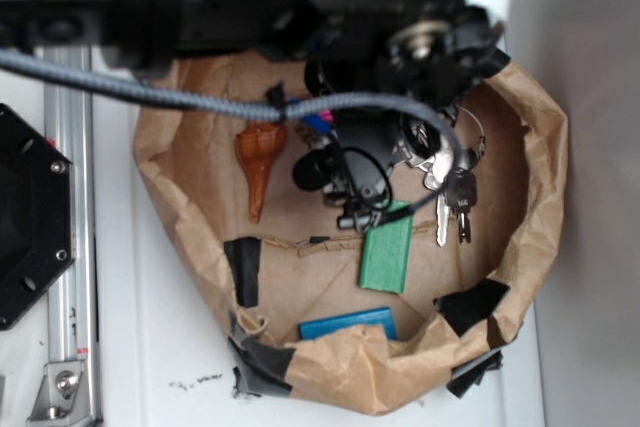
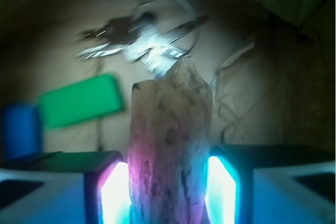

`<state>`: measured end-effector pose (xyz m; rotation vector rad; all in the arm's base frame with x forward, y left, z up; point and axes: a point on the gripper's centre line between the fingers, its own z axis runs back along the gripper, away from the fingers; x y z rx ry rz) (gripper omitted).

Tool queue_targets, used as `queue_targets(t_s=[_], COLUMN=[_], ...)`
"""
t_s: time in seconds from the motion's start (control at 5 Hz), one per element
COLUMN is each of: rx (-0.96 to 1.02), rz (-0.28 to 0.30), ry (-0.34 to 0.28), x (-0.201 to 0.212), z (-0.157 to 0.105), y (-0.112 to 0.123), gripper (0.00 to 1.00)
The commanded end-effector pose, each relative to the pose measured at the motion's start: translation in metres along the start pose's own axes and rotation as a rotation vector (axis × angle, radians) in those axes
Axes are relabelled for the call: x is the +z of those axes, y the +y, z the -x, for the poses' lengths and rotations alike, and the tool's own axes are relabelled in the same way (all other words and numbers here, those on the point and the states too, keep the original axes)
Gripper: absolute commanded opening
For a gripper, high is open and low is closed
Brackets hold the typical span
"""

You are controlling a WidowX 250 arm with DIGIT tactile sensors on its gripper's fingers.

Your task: Grab the wood chip.

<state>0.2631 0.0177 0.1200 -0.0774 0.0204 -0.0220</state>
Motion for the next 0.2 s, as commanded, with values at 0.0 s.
queue_targets(t_s=[0.0], rx=[-0.068], rz=[-0.083], ry=[-0.1], x=[0.0298], z=[0.0126], y=[-0.0166], gripper=[0.0])
